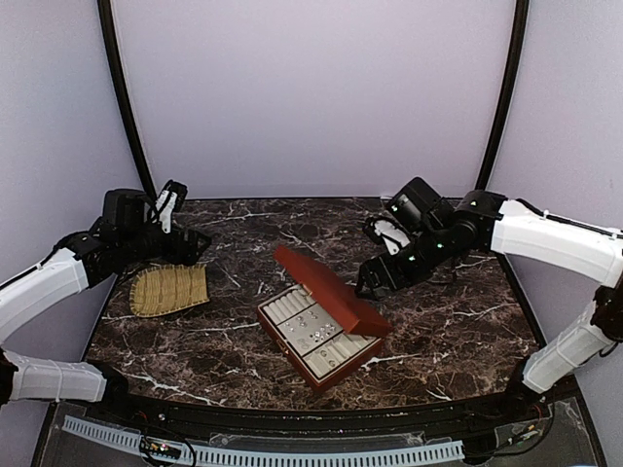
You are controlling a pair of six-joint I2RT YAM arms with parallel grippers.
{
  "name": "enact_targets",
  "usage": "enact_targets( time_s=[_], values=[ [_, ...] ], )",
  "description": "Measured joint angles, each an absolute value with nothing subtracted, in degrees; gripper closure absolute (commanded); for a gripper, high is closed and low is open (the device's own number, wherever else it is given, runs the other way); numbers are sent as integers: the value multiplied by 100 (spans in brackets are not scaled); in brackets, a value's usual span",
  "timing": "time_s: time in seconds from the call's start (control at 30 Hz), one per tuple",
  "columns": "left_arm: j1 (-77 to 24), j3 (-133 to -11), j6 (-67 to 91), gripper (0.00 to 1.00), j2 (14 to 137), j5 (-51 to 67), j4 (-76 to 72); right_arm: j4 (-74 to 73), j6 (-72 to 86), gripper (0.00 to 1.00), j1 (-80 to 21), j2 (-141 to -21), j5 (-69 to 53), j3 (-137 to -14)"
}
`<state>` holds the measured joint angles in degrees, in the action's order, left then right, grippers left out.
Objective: Organize the mixed jewelry
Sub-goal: Close the box lid on the jewelry box, then press the box lid onto the jewelry box.
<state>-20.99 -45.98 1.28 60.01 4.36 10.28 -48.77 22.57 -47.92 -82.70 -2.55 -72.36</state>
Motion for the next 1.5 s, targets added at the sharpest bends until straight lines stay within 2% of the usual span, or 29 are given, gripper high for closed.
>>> enact_targets(
  time_s=[0.17, 0.3, 0.5, 0.73, 0.97, 1.5],
  values=[
    [-2099, -4598, 178, 13, 6034, 969, 980, -4510, 2425, 1, -5511, -8250, -340, -7133],
    [-2226, -4493, 593, 13, 6093, 1463, 740, -4427, 2902, 2, -5940, -8254, 117, -6973],
    [-3024, -3826, 1575, 12, 6357, 1822, 97, -4425, 4383, 1, -6451, -8224, 714, -6545],
    [-3533, -3544, 2233, 11, 7308, 1942, -637, -3948, 6001, 1, -6890, -8003, 620, -5402],
    [-3667, -3568, 2231, 10, 7896, 1806, -803, -3402, 6569, 1, -7019, -8036, 617, -5330],
    [-3850, -3498, 2134, 14, 8189, 1553, -1188, -2860, 6958, 1, -7067, -8261, 504, -5057]
  ],
)
